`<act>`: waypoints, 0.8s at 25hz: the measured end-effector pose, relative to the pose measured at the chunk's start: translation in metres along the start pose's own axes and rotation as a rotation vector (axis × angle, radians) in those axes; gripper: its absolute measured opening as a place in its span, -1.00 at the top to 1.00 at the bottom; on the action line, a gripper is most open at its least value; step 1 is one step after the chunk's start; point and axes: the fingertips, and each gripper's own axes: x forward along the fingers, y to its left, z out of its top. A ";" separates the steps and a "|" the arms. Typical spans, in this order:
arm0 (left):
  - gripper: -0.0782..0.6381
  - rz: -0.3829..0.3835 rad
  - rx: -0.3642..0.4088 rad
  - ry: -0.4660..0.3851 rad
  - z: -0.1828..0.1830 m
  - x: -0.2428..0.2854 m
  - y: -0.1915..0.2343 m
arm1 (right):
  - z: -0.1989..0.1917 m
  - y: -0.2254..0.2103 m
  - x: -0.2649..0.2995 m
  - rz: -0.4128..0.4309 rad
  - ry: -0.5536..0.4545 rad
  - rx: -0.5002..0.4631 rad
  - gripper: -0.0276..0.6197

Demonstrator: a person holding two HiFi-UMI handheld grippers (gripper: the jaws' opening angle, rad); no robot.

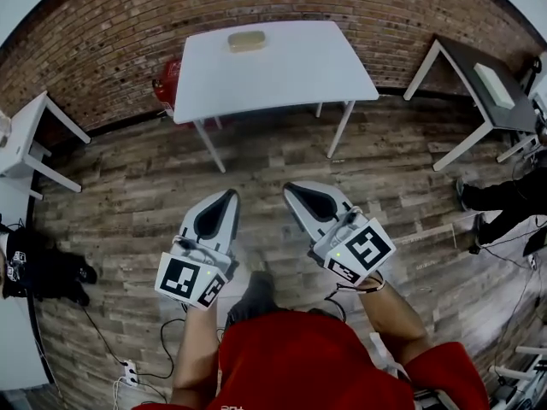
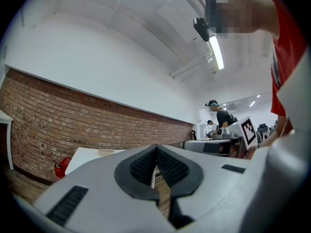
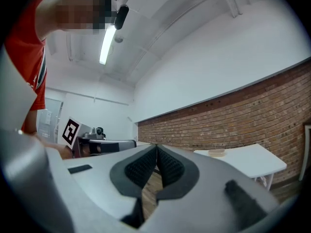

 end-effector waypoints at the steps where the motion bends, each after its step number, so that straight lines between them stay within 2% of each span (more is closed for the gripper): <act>1: 0.74 -0.003 0.003 0.000 0.002 0.011 0.015 | 0.001 -0.010 0.015 0.000 -0.002 -0.001 0.82; 12: 0.74 -0.061 0.007 0.007 0.015 0.126 0.181 | 0.009 -0.121 0.172 -0.055 -0.023 0.017 0.82; 20: 0.74 -0.081 -0.030 0.009 0.013 0.187 0.257 | 0.001 -0.181 0.245 -0.069 0.002 0.019 0.82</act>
